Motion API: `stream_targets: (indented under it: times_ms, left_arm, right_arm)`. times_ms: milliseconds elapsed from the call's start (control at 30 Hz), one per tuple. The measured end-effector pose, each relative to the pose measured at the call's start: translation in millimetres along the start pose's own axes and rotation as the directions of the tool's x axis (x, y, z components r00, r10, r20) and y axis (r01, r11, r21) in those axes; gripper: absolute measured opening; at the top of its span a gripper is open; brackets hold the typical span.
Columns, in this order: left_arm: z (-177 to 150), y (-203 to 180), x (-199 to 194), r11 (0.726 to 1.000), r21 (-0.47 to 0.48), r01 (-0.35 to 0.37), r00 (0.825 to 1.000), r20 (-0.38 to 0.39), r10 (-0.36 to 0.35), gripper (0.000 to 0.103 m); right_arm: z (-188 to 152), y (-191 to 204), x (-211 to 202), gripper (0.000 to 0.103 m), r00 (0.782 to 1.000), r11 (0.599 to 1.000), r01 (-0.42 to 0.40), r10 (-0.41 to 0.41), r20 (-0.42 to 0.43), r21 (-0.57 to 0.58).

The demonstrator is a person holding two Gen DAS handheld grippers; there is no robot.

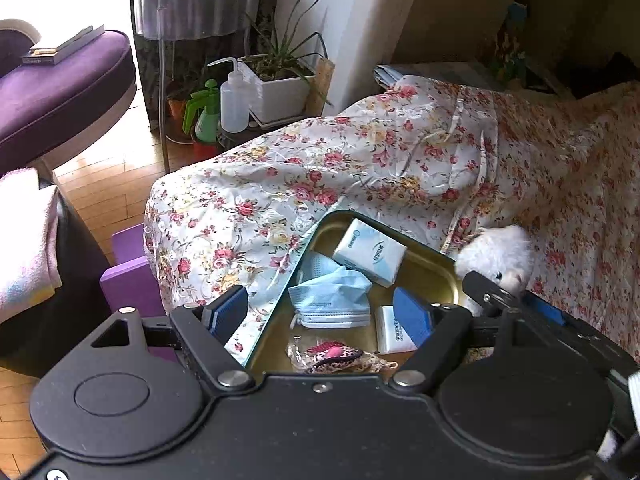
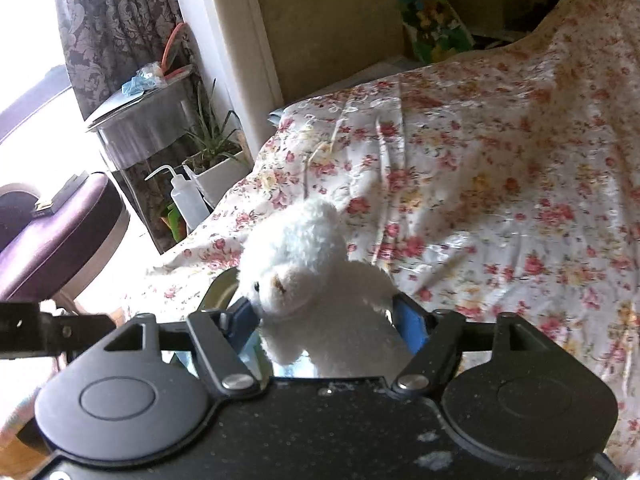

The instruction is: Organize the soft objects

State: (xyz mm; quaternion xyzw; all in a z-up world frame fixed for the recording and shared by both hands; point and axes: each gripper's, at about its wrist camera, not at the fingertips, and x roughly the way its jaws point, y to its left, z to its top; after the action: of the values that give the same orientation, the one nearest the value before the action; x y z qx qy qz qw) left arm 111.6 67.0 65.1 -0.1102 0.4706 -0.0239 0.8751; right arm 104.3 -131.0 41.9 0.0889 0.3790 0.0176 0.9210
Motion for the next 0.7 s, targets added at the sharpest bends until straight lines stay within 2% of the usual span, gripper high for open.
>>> stream_targets:
  times_ms: [367, 433, 567, 700]
  left_arm:
    - [-3.6, -5.3, -1.3, 0.999, 0.032, -0.003, 1.0, 0.002, 0.003, 0.077]
    - [-6.7, -9.8, -1.9, 0.999, 0.048, -0.005, 1.0, 0.001, 0.005, 0.082]
    - [-17.0, -21.6, -3.7, 0.996, 0.09, -0.004, 1.0, -0.006, 0.004, 0.084]
    - [-39.0, -33.6, -5.2, 0.993, 0.111, 0.036, 0.998, -0.045, -0.032, 0.084]
  right_arm:
    - [-10.8, -12.0, -13.8, 0.072, 0.999, 0.999, 0.038, -0.038, -0.005, -0.021]
    - [-15.6, -16.6, -20.4, 0.072, 0.999, 0.998, 0.05, -0.05, -0.008, -0.028]
    - [-28.4, -27.3, -34.2, 0.072, 0.997, 0.996, 0.075, -0.076, -0.012, -0.05]
    - [-44.2, -38.8, -48.1, 0.072, 0.994, 0.992, 0.103, -0.104, -0.012, -0.067]
